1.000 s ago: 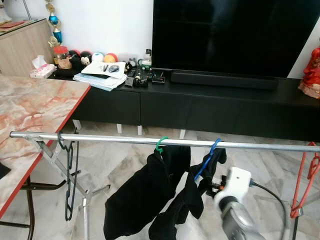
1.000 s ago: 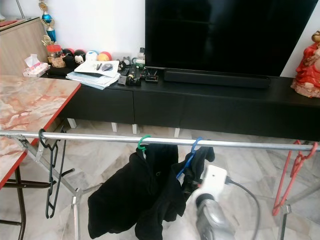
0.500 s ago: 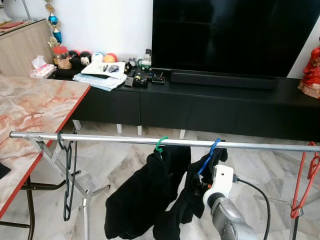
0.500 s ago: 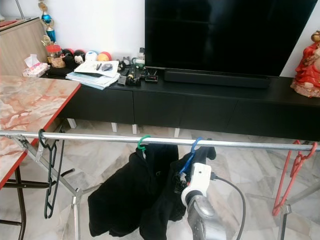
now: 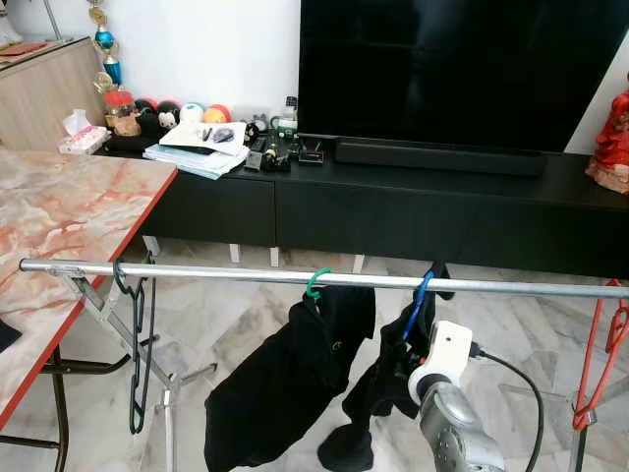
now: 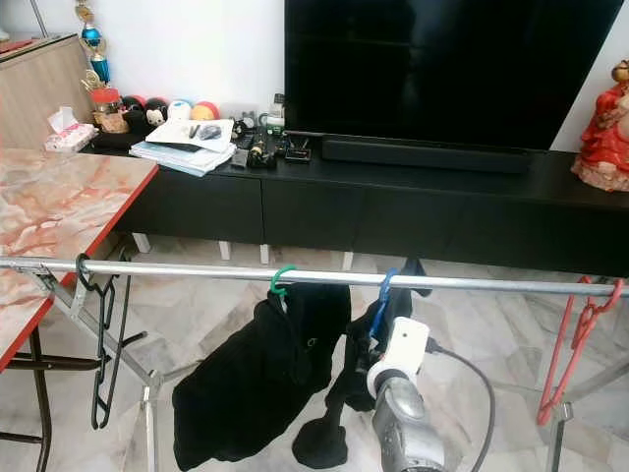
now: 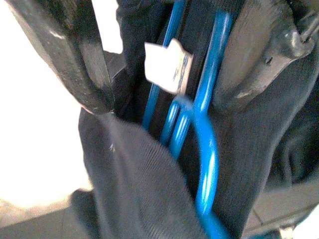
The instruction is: Hang hanger
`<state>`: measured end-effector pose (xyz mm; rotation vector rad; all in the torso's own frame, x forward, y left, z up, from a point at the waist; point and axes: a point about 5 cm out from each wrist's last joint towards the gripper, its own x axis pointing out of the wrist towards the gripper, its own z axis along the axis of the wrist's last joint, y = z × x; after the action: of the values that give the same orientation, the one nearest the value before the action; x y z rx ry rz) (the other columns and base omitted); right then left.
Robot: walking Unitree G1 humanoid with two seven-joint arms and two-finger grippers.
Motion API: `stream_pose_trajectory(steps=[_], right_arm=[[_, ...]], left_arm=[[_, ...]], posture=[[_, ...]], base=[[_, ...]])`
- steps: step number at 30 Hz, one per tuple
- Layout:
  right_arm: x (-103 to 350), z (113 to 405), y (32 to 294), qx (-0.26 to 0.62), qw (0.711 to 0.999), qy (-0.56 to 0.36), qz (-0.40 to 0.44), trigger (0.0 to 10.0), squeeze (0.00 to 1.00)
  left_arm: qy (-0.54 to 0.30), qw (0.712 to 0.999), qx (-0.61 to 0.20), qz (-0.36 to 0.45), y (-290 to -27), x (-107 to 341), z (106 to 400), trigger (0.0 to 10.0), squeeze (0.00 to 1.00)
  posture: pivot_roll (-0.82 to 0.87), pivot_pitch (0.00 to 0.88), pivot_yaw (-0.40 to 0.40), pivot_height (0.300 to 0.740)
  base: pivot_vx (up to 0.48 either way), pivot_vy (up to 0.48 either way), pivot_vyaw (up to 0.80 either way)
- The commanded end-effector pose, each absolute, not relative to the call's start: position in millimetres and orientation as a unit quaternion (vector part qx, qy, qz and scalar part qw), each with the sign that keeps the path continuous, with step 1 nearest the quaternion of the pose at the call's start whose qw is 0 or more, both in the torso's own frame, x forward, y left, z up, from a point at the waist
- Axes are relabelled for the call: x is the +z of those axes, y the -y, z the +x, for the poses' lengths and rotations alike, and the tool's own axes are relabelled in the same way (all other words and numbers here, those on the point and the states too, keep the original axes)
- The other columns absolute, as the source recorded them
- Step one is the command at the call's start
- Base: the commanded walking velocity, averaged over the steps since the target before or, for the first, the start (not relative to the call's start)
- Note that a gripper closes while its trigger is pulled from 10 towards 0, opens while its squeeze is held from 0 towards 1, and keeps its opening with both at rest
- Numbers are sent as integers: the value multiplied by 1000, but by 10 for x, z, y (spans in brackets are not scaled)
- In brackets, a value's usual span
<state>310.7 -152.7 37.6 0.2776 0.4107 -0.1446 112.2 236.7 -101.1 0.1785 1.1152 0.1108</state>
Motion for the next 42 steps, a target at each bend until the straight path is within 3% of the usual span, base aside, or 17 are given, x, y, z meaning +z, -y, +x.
stream_pose_trajectory(steps=[1, 13, 24, 32, 35, 40, 42], right_arm=[[399, 3139, 1571, -91, 967, -193, 137, 10000, 0], [331, 3183, 1486, -68, 969, -217, 92, 10000, 0], [329, 3194, 1180, 48, 956, -234, 173, 10000, 0], [187, 3112, 1150, 39, 934, -285, 211, 10000, 0], [290, 3168, 1238, 14, 952, -228, 206, 10000, 0], [344, 3179, 1263, 3, 952, -205, 229, 10000, 0], [291, 3112, 1115, 66, 938, -234, 247, 10000, 0]], left_arm=[[-534, 840, 46, 89, -2359, -1021, 1097, 10000, 0], [-535, 839, 44, 91, -2359, -1021, 1099, 10000, 0], [-536, 838, 38, 89, -2356, -1022, 1101, 10000, 0], [-538, 838, 32, 87, -2353, -1022, 1102, 10000, 0], [-538, 838, 32, 86, -2353, -1022, 1103, 10000, 0], [-538, 838, 31, 86, -2355, -1021, 1104, 10000, 0], [-539, 838, 28, 86, -2355, -1021, 1104, 10000, 0]], posture=[[155, 1, -9, 740], [160, 1, -6, 740], [160, 0, -4, 740], [160, 0, -3, 740], [162, 0, -3, 740], [155, 0, -2, 740], [156, 0, -1, 740]], base=[[0, 0, 0], [0, 0, 0], [0, 0, 0], [0, 0, 0], [0, 0, 0], [0, 0, 0], [0, 0, 0]])
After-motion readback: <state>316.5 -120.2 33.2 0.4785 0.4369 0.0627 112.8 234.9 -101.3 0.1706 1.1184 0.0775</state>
